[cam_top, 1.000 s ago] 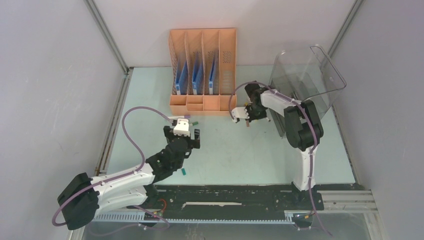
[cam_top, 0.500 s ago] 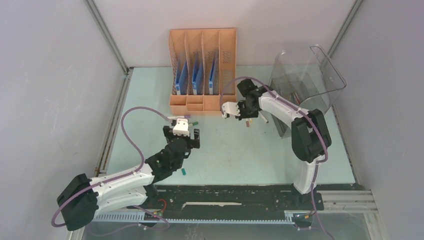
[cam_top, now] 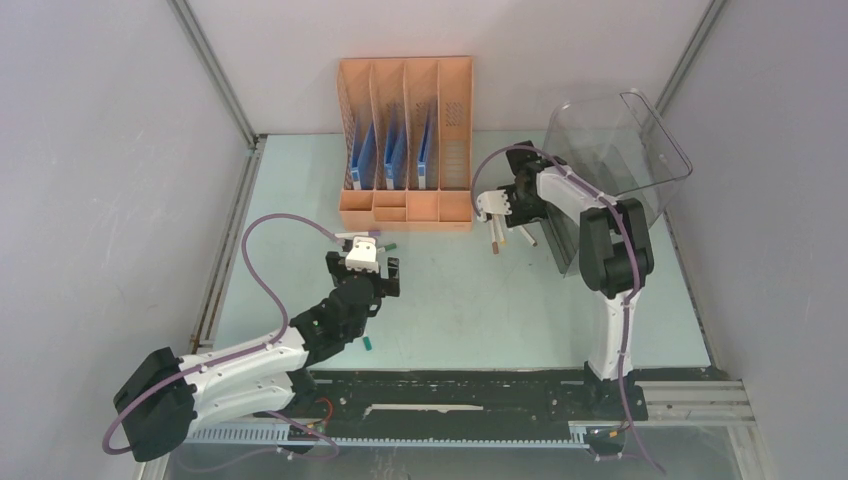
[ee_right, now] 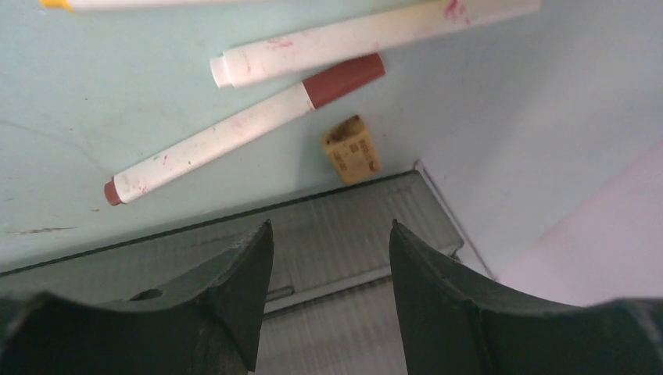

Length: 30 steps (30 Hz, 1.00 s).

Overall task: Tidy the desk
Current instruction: Move the stationery to the center of the board.

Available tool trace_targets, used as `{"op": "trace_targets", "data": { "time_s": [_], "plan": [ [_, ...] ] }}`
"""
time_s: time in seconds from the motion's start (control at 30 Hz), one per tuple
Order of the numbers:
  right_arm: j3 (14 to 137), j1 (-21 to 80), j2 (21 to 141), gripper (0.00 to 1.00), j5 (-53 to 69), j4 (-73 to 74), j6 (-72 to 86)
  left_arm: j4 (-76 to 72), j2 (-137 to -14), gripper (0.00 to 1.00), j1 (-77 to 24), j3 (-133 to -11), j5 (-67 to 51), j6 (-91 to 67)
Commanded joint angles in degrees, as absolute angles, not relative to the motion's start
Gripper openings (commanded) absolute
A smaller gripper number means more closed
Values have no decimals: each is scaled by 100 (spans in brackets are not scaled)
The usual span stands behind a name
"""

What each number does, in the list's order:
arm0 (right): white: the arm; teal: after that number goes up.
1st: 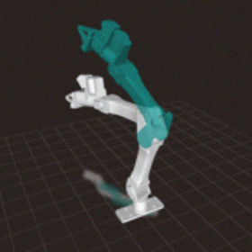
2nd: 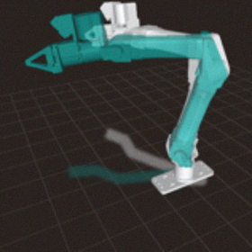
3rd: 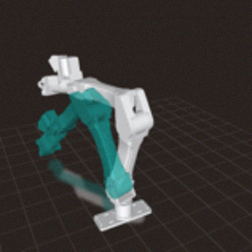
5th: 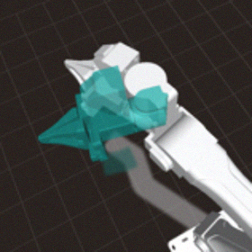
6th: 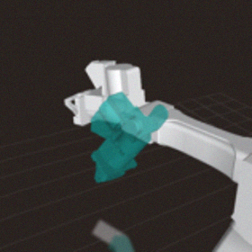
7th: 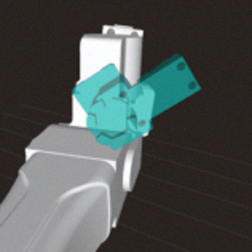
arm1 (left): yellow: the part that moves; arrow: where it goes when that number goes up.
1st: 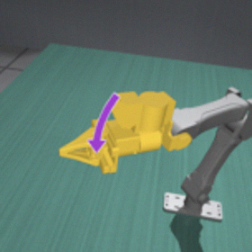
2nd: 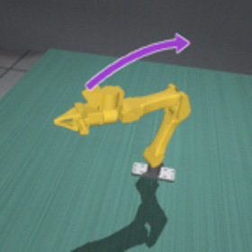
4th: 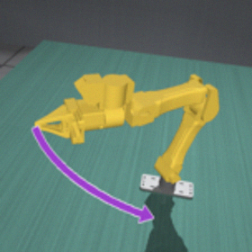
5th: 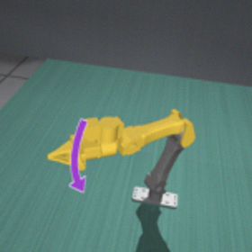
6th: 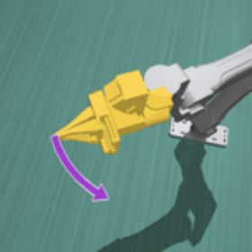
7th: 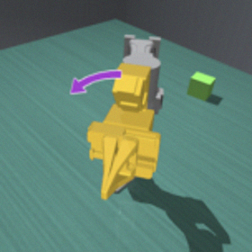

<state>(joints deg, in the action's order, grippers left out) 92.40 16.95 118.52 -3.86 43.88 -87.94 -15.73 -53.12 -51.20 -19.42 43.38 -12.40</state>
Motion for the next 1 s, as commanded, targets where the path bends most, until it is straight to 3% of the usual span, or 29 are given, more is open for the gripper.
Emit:
{"op": "trace_targets", "data": {
  "time_s": [0.0, 0.33, 0.5, 0.97],
  "plan": [
    [9646, 1803, 12091, 64, -425, 4402, -9764, -1719, -5262, 100, -5091, -2015, 4518, -1171],
    [10636, 1808, 12936, 59, -522, 5088, -9906, -1704, -5326, 100, -5089, -2057, 4518, -1169],
    [10704, 1802, 13077, 53, -550, 5422, -9925, -1703, -5313, 100, -5094, -2048, 4513, -1169],
    [10732, 1798, 13043, 51, -405, 5655, -9758, -1710, -5307, 100, -5096, -2048, 4509, -1160]
  ]
}}
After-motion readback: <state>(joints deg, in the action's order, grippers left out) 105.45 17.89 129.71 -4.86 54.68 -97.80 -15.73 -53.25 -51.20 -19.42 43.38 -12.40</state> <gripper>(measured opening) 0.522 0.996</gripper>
